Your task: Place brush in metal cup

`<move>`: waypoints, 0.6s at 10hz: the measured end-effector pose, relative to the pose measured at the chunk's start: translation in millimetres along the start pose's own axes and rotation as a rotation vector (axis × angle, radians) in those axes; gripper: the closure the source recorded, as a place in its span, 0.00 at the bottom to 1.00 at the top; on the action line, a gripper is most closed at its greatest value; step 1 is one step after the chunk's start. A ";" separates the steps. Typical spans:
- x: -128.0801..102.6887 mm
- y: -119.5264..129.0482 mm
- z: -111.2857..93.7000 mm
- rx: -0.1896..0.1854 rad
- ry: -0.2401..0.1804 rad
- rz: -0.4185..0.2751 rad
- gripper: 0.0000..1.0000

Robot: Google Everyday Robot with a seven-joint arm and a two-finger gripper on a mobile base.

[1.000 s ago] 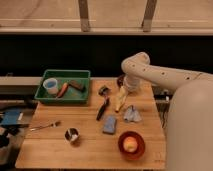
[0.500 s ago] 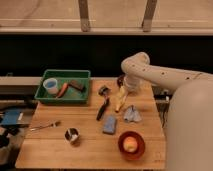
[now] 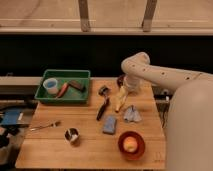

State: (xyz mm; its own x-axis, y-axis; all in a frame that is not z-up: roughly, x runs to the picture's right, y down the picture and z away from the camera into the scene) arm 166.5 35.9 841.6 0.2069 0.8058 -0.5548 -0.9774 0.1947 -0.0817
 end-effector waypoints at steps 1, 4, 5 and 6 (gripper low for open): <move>0.0 0.0 0.0 0.000 0.000 0.000 0.20; 0.7 0.0 1.4 0.000 0.002 0.000 0.20; 0.4 0.0 1.0 0.000 0.001 0.000 0.20; 0.4 0.0 1.1 0.000 0.002 0.000 0.20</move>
State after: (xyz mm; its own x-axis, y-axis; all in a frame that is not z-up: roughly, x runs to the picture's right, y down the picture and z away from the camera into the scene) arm 166.7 36.9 842.2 0.2067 0.8050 -0.5561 -0.9775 0.1943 -0.0820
